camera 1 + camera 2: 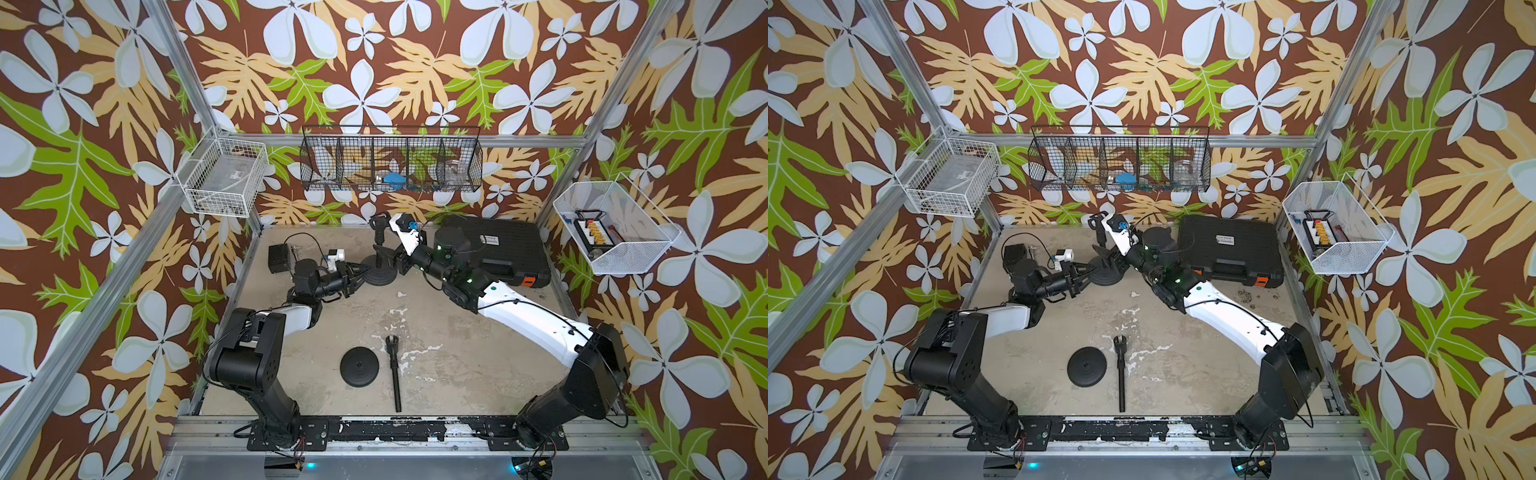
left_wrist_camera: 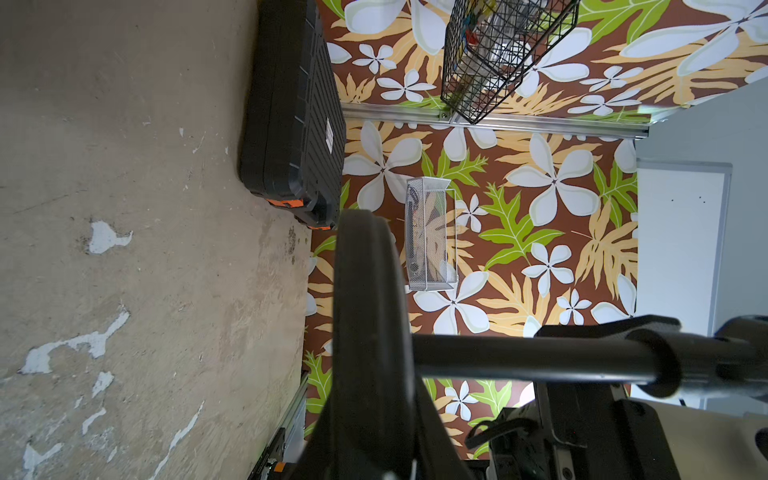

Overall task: Assemble a microphone stand
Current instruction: Screw the microphone stand pole into the microphone stand base.

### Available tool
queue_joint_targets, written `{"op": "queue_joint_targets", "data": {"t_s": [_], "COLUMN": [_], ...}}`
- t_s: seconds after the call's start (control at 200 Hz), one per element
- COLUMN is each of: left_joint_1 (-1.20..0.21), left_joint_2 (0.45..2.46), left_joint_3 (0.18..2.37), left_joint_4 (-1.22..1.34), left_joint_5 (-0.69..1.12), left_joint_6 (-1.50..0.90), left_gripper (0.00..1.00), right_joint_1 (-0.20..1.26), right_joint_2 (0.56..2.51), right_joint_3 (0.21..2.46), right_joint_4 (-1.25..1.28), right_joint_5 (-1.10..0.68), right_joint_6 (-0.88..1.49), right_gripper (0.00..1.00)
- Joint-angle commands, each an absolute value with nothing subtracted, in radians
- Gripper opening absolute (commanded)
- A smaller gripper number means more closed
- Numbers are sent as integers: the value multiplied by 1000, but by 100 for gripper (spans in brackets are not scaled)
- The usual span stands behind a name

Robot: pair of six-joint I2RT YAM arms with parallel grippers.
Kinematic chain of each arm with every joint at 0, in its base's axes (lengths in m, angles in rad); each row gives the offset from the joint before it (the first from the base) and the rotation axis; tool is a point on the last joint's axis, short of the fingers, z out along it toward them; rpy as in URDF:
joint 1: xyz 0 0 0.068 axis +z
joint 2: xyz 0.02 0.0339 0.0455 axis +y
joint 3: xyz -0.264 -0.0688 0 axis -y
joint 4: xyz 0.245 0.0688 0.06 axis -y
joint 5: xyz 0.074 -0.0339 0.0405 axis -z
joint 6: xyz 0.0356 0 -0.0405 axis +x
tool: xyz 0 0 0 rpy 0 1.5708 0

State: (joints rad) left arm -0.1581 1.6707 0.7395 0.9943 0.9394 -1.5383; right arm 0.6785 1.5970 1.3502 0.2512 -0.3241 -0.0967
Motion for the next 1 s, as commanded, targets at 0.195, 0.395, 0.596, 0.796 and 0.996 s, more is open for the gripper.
{"op": "queue_joint_targets", "data": {"t_s": [0.195, 0.395, 0.596, 0.796, 0.996], "left_joint_1": [-159, -159, -159, -159, -159], "left_joint_2": [1666, 1667, 1670, 1670, 1671], "left_joint_3": [750, 750, 750, 750, 750], "left_joint_4": [1075, 1074, 1075, 1076, 1076], "left_joint_5": [946, 948, 948, 948, 948], "left_joint_6": [-1531, -1532, -1532, -1530, -1532], "left_gripper": [0, 0, 0, 0, 0], "right_joint_1": [586, 568, 566, 566, 573], "right_joint_2": [1702, 1782, 1811, 1794, 1759], "right_joint_3": [1510, 1592, 1619, 1585, 1500], "right_joint_4": [112, 76, 88, 161, 252], "right_joint_5": [-725, -774, -833, -841, -723], "right_joint_6": [-183, -189, -188, -142, -39], "right_gripper": [56, 56, 41, 30, 6]}}
